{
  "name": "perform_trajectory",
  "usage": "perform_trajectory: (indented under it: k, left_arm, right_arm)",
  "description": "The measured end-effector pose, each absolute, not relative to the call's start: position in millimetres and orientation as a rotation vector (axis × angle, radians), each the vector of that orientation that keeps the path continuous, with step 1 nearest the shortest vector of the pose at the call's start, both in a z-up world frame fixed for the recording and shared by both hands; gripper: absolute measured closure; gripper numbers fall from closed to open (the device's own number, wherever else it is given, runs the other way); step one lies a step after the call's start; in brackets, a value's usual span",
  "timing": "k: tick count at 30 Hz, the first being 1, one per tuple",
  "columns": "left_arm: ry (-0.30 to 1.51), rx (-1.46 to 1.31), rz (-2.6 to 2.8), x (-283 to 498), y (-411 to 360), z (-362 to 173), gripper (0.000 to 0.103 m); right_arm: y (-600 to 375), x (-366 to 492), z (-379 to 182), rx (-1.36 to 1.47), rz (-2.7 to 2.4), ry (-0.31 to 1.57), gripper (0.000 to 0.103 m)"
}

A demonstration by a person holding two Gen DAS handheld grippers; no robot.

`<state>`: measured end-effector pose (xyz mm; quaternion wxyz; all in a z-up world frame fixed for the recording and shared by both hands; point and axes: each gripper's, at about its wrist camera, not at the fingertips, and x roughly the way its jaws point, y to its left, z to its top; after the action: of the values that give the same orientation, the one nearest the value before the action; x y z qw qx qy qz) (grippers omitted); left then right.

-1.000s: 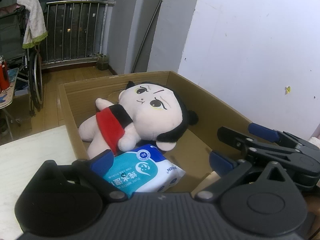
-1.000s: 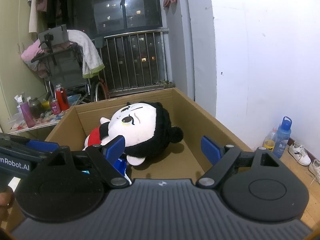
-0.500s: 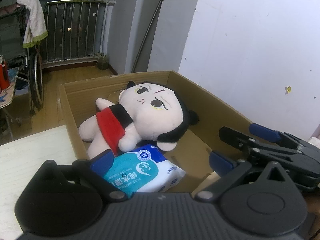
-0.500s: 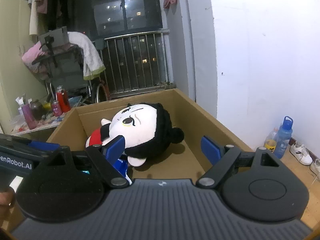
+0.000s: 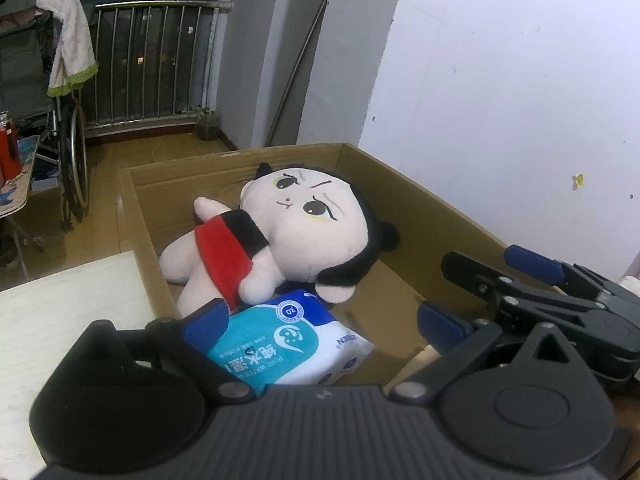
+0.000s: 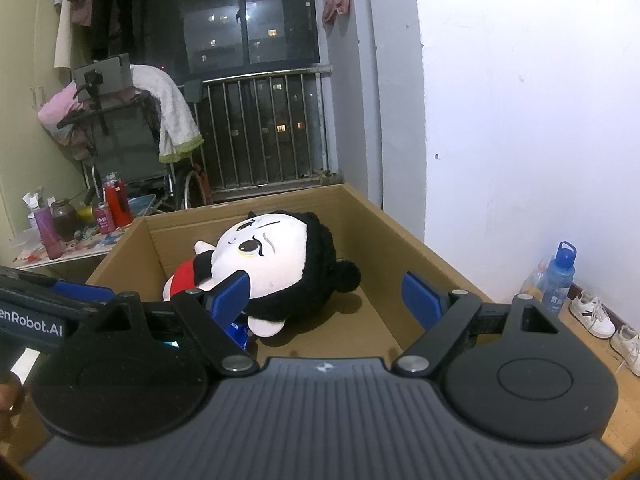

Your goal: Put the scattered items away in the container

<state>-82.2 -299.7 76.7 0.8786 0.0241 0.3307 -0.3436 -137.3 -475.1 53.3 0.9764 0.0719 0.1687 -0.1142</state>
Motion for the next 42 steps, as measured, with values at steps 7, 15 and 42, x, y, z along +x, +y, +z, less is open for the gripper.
perform_trajectory:
  k: [7,15,42]
  left_arm:
    - [0.69,0.05,-0.717,-81.7,-299.5,77.1,0.002]
    - [0.69,0.047,-0.718,-81.4,-299.3,77.4,0.002]
    - [0.685,0.028,-0.725,-78.3,-297.6,75.0,0.002]
  right_arm:
    - [-475.2,-137.7,54.2,0.151,-0.225,0.342,0.02]
    - [-474.7,-137.7,54.9,0.149,-0.226,0.34,0.02]
    - [-478.6,-136.1,53.1,0.168,-0.214,0.358,0.019]
